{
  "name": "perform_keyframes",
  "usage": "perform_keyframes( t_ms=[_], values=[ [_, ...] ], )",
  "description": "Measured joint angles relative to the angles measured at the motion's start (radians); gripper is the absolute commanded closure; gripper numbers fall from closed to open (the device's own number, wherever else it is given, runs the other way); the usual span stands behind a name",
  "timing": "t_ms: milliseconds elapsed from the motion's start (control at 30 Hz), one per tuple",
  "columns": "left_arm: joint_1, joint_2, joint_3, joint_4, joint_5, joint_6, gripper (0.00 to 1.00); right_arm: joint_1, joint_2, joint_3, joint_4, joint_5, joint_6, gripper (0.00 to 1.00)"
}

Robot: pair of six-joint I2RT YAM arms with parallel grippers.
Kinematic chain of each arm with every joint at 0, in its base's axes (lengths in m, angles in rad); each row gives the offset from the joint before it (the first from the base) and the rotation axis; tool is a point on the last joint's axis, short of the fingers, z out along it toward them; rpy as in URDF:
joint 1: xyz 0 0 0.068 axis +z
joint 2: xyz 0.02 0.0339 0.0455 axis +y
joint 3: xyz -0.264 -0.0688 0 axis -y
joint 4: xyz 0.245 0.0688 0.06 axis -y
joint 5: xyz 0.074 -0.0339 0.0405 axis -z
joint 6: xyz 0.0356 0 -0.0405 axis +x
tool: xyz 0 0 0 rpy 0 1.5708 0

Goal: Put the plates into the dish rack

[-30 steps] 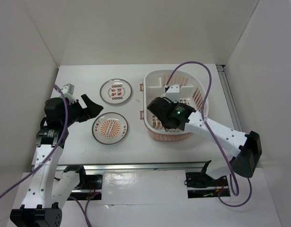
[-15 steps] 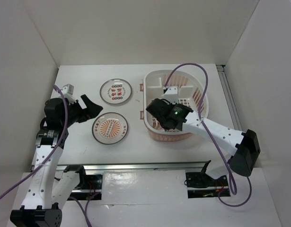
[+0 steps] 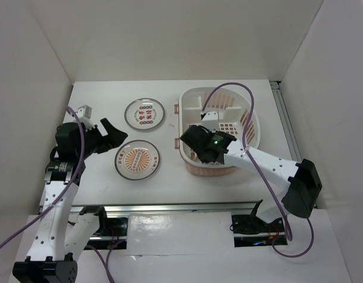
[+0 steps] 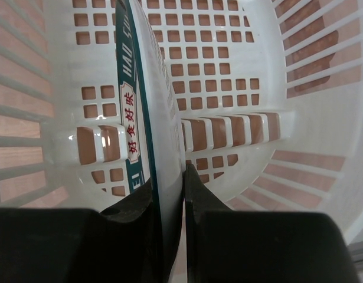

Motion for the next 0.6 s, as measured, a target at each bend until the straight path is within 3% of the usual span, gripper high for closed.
perform_keyframes(
  t_ms=[100,167,233,267,367,467,600],
  values=[
    [0.0,0.0,0.0,-0.002,-0.003,0.0,0.0,0.0,0.002,-0.013,0.017,-0.004,0.0,0.79],
    [0.0,0.0,0.0,-0.002,-0.006,0.0,0.0,0.0,0.004,-0.014,0.027,-0.008,0.002,0.62],
    [0.0,0.0,0.0,-0.002,-0.007,0.0,0.0,0.0,0.008,-0.014,0.032,-0.008,0.0,0.51],
    [0.0,0.0,0.0,-0.002,-0.007,0.0,0.0,0.0,0.01,-0.014,0.034,-0.01,-0.001,0.35],
    [0.0,0.0,0.0,-0.002,-0.01,0.0,0.0,0.0,0.015,-0.014,0.035,-0.011,-0.003,0.24],
    [0.0,0.0,0.0,-0.002,-0.013,0.0,0.0,0.0,0.016,-0.013,0.032,-0.011,0.002,0.0],
    [0.0,0.005,0.0,-0.002,-0.025,-0.001,0.0,0.009,0.019,0.033,-0.01,0.008,0.009,0.0]
  ],
)
